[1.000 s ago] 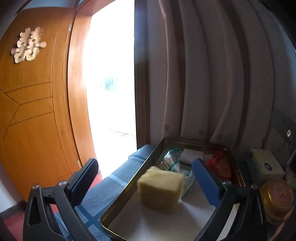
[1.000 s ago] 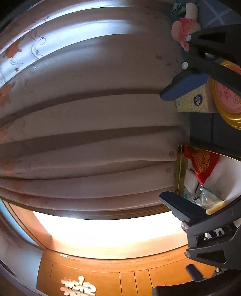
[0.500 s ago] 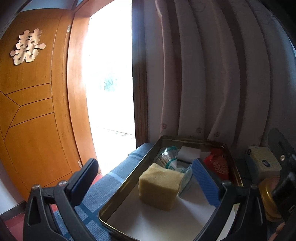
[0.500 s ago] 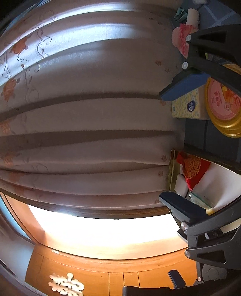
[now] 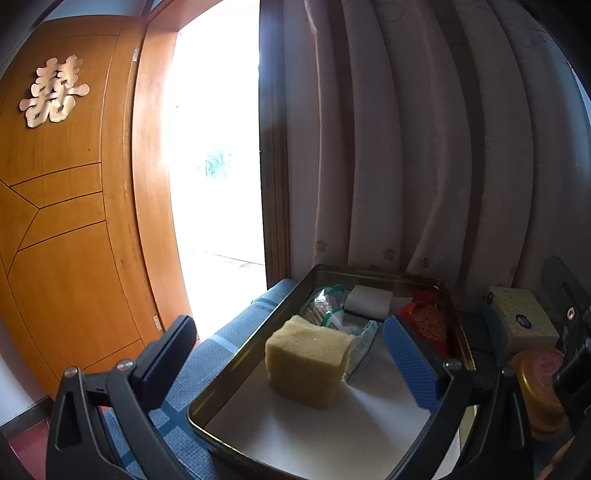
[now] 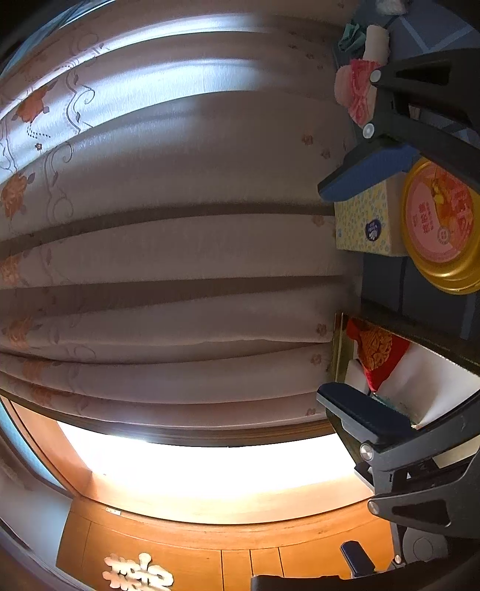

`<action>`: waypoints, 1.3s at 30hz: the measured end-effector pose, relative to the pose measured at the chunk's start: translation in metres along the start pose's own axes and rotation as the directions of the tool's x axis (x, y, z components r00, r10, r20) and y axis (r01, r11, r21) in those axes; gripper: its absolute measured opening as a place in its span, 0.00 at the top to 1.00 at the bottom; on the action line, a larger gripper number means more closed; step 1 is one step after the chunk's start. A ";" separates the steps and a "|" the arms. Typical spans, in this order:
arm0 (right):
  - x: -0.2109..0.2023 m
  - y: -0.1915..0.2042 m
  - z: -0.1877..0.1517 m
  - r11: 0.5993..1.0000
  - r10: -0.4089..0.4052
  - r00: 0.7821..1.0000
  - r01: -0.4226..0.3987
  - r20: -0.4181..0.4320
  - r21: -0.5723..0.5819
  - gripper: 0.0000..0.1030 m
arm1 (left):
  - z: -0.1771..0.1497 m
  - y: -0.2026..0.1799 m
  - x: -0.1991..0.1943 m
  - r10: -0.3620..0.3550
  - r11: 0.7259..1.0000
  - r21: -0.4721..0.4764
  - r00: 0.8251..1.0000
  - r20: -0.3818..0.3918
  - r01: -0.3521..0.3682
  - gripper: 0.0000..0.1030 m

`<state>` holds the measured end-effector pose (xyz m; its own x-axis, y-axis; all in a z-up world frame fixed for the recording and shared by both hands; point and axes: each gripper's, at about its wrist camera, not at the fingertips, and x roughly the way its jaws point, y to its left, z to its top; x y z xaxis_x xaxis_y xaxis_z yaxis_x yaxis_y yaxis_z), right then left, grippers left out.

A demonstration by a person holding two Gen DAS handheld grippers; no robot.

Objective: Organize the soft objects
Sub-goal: 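Withdraw both tools from the tray back toward the table items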

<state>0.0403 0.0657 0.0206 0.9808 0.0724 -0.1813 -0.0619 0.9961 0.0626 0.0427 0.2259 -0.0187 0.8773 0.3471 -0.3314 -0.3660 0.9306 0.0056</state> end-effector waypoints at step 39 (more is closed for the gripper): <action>-0.042 -0.114 0.003 0.975 -0.221 0.974 0.221 0.046 0.002 0.03 | -0.012 -0.094 -0.050 -0.196 0.980 0.032 0.980 0.034 0.195 0.01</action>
<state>0.0064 -0.0514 0.0242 0.9776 -0.1520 -0.1458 0.1570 0.9873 0.0233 0.0297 0.1194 -0.0139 0.9423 0.1613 -0.2934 -0.1774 0.9837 -0.0289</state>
